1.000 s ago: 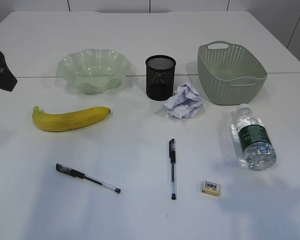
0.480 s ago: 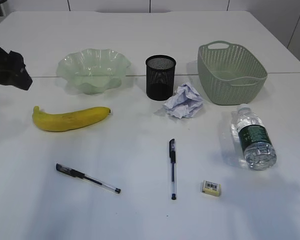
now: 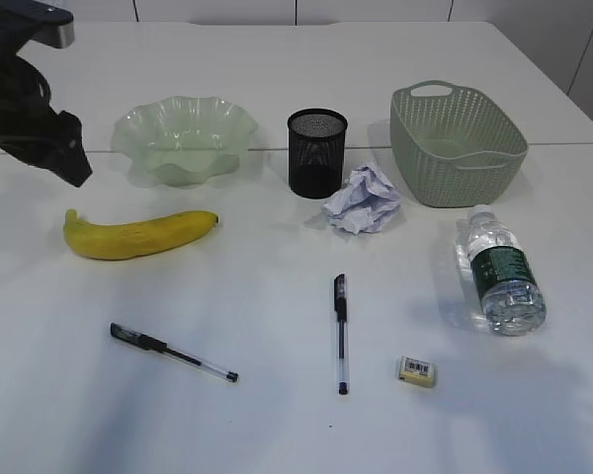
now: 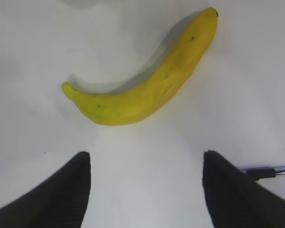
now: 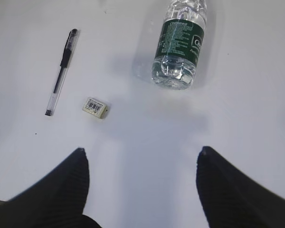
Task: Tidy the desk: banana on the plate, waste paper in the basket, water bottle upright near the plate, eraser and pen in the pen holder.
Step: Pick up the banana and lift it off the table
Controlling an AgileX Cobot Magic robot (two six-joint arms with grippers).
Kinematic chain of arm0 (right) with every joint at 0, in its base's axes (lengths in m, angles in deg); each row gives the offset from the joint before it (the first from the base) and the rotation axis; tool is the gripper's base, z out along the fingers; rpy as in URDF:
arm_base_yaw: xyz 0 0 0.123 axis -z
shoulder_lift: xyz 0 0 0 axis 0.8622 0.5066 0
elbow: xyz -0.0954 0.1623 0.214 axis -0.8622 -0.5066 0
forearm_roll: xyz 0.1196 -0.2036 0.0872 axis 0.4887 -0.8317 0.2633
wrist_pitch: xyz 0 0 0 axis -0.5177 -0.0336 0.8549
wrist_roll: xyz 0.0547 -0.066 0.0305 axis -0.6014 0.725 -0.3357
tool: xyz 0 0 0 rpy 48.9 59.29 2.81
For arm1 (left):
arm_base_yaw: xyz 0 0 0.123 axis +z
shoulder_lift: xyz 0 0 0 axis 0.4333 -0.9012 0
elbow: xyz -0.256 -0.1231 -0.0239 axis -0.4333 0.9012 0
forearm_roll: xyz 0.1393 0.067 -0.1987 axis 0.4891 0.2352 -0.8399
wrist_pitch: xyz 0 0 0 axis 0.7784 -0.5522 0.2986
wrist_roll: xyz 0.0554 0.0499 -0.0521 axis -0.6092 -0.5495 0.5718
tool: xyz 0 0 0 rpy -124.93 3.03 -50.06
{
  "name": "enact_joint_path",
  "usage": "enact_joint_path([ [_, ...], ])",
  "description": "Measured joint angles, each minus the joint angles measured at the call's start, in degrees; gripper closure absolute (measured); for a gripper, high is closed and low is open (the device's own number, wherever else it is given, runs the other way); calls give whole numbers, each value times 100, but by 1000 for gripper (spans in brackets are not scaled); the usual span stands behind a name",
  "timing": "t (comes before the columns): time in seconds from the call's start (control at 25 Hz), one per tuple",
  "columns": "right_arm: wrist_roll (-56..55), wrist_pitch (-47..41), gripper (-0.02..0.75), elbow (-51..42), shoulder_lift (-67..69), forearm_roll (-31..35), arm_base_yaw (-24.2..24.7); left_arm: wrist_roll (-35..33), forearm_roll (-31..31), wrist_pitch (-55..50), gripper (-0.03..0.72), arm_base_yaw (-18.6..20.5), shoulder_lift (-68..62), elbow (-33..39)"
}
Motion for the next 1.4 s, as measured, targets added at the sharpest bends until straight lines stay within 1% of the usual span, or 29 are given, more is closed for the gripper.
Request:
enact_joint_path([
  [0.2,0,-7,217,0,0,63,0,-307,-312,-515,148,0,-570,-558],
  [0.4,65,-7,217,0,0,74,0,-554,-345,-861,148,-58,-1096,-1038],
  [0.56,111,-7,217,0,0,74,0,-673,-345,-915,148,-83,-1304,-1215],
  [0.6,123,-7,217,0,0,74,0,-822,-345,-915,147,-93,-1420,-1307],
  [0.72,158,-7,217,0,0,74,0,-1026,-181,-915,147,-93,-1550,-1372],
  [0.88,191,-7,217,0,0,74,0,-1073,194,-905,147,-93,-1744,-1381],
  [1.16,204,-14,218,0,0,161,0,-1109,318,-790,147,-199,-2074,-1384],
  [1.4,223,-14,218,0,0,182,0,-1170,398,-636,147,-208,-2372,-1485],
])
